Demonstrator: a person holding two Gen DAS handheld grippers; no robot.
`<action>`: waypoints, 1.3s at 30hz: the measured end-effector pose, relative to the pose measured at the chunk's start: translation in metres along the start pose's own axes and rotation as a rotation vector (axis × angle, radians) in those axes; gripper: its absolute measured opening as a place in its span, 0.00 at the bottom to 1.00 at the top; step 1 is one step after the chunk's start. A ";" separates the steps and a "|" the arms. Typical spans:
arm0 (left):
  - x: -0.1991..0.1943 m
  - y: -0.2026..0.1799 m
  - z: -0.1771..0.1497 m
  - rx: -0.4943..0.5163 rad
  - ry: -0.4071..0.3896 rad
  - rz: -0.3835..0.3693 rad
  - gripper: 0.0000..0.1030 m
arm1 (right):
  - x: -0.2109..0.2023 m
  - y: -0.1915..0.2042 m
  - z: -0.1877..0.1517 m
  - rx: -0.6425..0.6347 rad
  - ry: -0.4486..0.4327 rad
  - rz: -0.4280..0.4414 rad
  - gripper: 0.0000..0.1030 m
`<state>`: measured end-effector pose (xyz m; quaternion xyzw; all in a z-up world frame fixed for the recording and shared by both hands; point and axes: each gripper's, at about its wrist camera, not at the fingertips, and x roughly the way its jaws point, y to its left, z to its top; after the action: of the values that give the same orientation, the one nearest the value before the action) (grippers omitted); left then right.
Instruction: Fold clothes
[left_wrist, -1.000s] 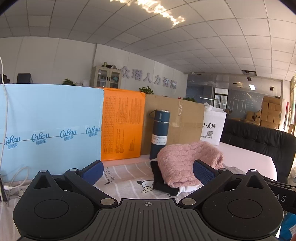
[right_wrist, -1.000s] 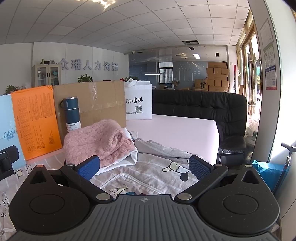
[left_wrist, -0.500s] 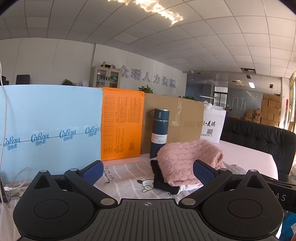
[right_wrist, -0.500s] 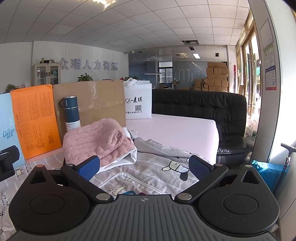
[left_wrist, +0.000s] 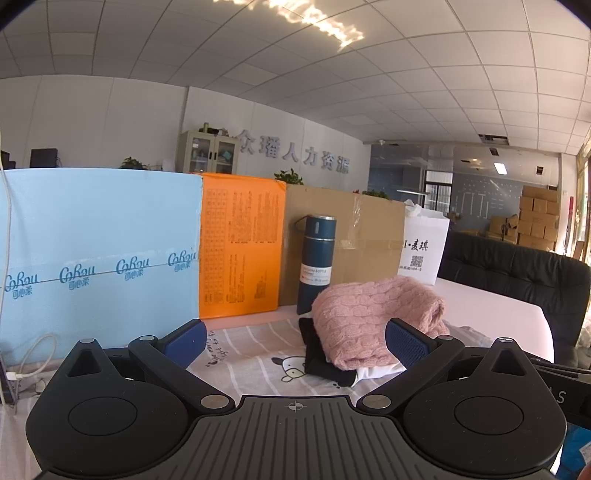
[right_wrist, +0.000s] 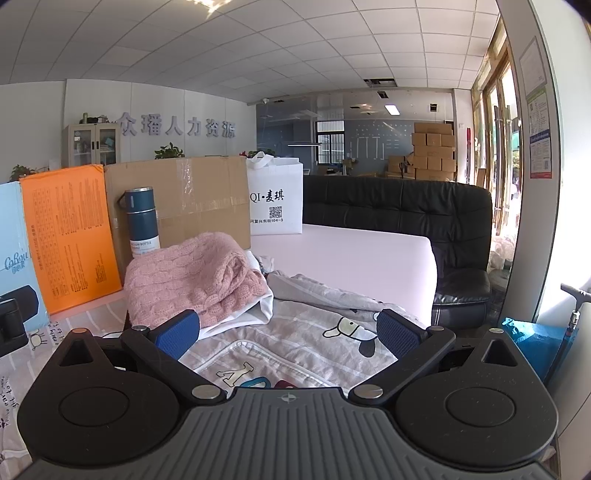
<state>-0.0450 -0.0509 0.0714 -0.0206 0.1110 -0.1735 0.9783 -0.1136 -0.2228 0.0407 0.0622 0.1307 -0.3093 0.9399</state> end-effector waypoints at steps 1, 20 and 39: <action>0.000 0.000 0.000 0.000 0.000 0.000 1.00 | 0.000 0.000 0.000 0.000 0.000 -0.001 1.00; 0.002 -0.002 -0.001 0.012 0.009 0.000 1.00 | 0.001 0.005 -0.003 -0.042 -0.041 -0.068 1.00; 0.001 -0.003 -0.002 0.023 0.012 -0.006 1.00 | -0.001 0.006 -0.004 -0.054 -0.056 -0.072 1.00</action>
<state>-0.0457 -0.0546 0.0691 -0.0085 0.1146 -0.1780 0.9773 -0.1111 -0.2166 0.0377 0.0234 0.1149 -0.3408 0.9328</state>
